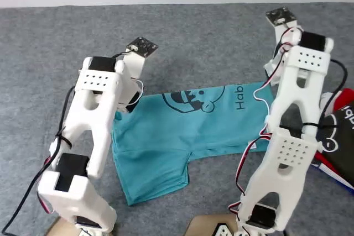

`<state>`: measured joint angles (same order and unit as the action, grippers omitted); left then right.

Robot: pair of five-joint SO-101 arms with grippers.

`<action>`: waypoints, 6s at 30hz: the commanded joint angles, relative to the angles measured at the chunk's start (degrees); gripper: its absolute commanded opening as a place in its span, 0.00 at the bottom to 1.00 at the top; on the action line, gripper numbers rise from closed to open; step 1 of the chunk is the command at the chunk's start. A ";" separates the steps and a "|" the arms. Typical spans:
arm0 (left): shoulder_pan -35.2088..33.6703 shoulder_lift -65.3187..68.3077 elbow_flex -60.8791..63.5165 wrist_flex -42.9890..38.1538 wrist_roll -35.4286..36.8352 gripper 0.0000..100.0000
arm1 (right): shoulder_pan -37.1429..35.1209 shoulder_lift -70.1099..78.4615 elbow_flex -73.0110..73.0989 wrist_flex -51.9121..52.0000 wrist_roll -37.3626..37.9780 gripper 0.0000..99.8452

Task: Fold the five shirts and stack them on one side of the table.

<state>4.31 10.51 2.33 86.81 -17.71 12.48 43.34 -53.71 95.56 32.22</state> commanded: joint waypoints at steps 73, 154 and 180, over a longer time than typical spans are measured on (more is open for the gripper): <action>-51.69 -1.58 -1.19 -2.99 -0.62 0.01 | -68.70 -49.54 93.71 -26.33 12.04 0.30; -52.92 -2.02 1.27 -2.73 -3.87 0.01 | -45.58 -18.42 27.87 -4.35 3.87 0.21; -52.75 -1.58 1.27 -3.08 -3.69 0.01 | -62.46 -13.05 32.18 3.03 0.62 0.03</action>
<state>-48.53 9.10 3.74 84.35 -21.32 -49.58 28.75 -21.10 99.78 33.27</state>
